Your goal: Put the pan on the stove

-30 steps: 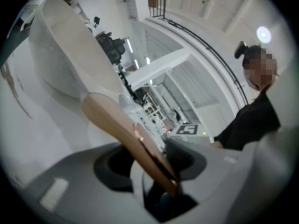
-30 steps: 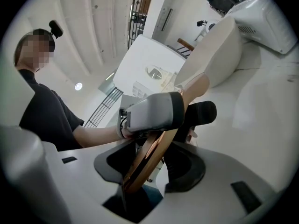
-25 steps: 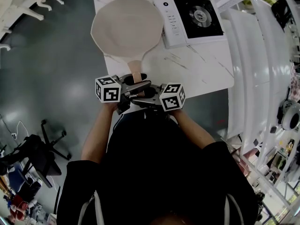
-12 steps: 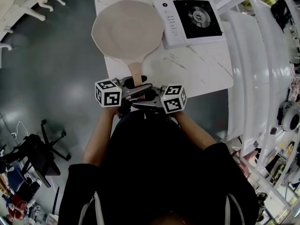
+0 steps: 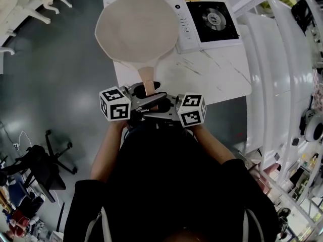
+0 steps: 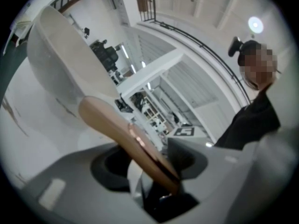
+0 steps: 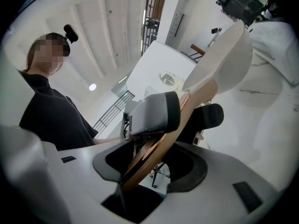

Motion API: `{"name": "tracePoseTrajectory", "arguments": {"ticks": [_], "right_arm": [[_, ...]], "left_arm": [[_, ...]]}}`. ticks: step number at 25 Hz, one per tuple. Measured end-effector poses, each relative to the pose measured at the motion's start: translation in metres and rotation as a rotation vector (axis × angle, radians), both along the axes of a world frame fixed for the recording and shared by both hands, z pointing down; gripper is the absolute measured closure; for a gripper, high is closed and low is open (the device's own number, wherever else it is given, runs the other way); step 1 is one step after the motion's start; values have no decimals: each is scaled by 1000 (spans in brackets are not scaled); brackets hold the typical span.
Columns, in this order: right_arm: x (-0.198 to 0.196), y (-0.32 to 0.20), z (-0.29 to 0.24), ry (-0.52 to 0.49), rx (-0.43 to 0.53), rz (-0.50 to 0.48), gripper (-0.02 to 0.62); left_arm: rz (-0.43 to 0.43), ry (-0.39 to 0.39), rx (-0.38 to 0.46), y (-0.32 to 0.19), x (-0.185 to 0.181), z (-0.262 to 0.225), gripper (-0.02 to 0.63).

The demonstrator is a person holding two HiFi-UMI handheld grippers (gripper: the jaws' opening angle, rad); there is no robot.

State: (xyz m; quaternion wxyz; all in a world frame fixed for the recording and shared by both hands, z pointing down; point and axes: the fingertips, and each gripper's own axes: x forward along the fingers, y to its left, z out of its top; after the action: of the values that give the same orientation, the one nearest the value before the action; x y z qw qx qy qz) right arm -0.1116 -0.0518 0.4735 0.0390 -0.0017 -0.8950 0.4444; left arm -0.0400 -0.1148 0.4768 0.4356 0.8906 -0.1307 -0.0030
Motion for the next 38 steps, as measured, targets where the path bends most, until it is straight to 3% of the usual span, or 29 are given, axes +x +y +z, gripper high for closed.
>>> {"name": "tracePoseTrajectory", "arguments": {"ticks": [9,35,38], "right_arm": [[10,-12,-39,-13,47,79,389],[124,-78,-75,23,88,450,385],[119,-80,-77,27,89,476,385]], "left_arm": [[69,23,56,-6,14,-41,370],[404,102,96,-43,143,-82,362],[428,106,98,-43,139,-85,360]]}}
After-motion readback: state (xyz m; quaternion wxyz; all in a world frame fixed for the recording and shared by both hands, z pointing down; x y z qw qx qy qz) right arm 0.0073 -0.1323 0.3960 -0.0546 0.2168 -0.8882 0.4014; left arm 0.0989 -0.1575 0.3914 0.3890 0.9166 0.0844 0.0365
